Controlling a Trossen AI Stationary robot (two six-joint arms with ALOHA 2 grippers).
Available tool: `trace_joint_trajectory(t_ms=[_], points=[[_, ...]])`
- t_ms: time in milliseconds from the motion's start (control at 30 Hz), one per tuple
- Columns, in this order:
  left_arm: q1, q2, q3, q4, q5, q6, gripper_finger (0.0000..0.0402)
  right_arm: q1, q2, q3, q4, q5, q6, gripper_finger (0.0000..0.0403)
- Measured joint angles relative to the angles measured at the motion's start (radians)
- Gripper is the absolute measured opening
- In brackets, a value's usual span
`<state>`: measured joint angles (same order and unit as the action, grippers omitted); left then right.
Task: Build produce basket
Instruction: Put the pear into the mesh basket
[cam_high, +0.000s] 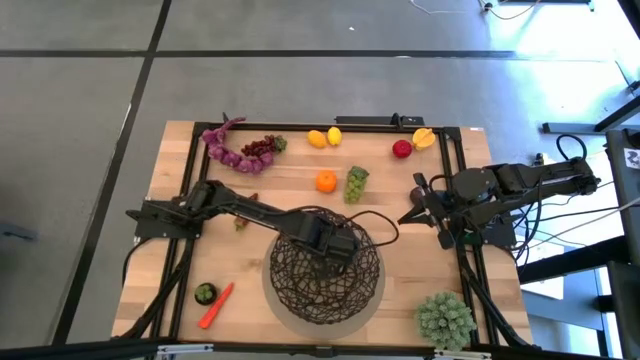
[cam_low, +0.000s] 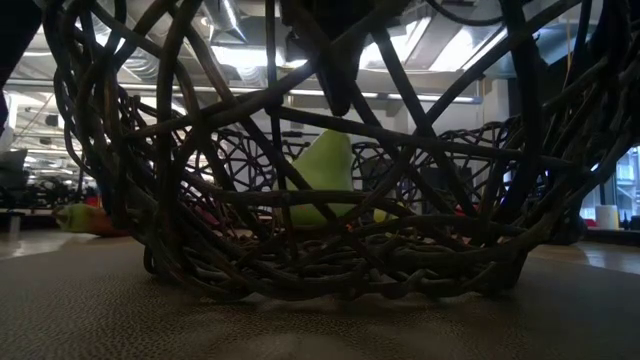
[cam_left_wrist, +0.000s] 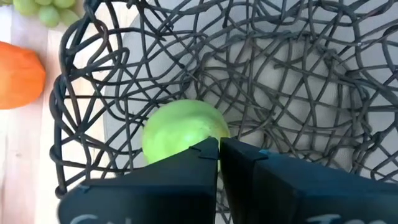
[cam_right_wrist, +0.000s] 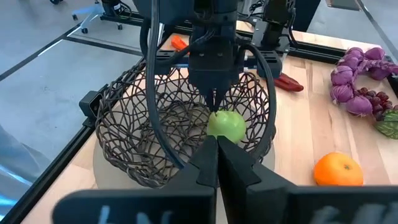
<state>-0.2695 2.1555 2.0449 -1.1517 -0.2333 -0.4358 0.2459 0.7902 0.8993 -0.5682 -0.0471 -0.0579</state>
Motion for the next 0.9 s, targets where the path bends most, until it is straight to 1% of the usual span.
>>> trace_joint_trajectory(t_ms=[500, 600, 767, 900], points=[[0.012, 0.000, 0.000, -0.001, -0.001, 0.013, 0.0002, 0.000, 0.000, 0.000, 0.000, 0.000, 0.002, 0.0007], [0.013, 0.000, 0.000, -0.003, -0.001, 0.027, 0.0018, 0.000, 0.000, 0.000, 0.000, 0.000, 0.003, 0.0007], [0.022, 0.000, 0.000, -0.013, 0.000, 0.028, 0.0056, 0.000, 0.000, 0.000, 0.000, 0.000, 0.004, 0.0007], [0.033, 0.000, 0.000, -0.020, -0.001, 0.027, 0.0069, 0.000, 0.000, 0.000, 0.001, 0.001, 0.004, 0.0007]])
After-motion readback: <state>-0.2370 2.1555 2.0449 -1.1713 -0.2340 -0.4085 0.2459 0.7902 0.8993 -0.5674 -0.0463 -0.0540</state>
